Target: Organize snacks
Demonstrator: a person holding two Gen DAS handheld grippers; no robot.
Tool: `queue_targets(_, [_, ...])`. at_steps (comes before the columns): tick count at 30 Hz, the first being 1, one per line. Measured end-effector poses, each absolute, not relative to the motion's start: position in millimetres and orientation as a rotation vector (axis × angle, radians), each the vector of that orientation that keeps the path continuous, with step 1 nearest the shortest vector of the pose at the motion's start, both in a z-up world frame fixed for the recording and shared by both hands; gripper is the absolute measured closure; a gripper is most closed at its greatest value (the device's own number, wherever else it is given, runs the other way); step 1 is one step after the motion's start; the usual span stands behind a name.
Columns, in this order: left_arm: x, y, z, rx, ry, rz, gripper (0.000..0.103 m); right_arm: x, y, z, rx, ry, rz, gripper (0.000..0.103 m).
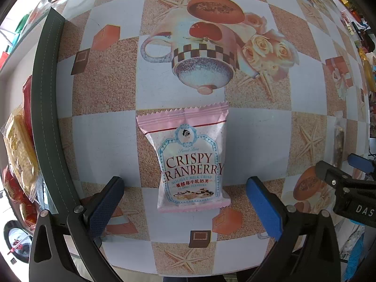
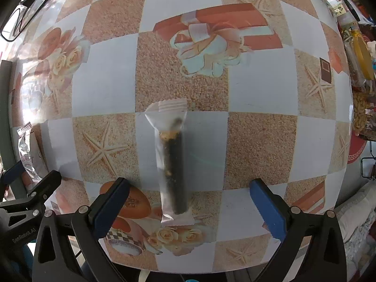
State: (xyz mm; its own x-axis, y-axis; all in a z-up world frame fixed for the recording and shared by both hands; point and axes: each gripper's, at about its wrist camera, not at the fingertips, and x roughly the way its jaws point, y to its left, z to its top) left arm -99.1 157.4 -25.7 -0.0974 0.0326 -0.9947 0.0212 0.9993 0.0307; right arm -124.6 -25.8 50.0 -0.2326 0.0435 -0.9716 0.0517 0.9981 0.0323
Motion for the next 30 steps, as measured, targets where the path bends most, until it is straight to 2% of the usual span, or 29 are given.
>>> queue_targets(30, [-101.0,160.2,-23.9,0.026,1.658,0.02,0.0,-126.0,-28.0,53.8,0.06,1.799,0.009,0.0])
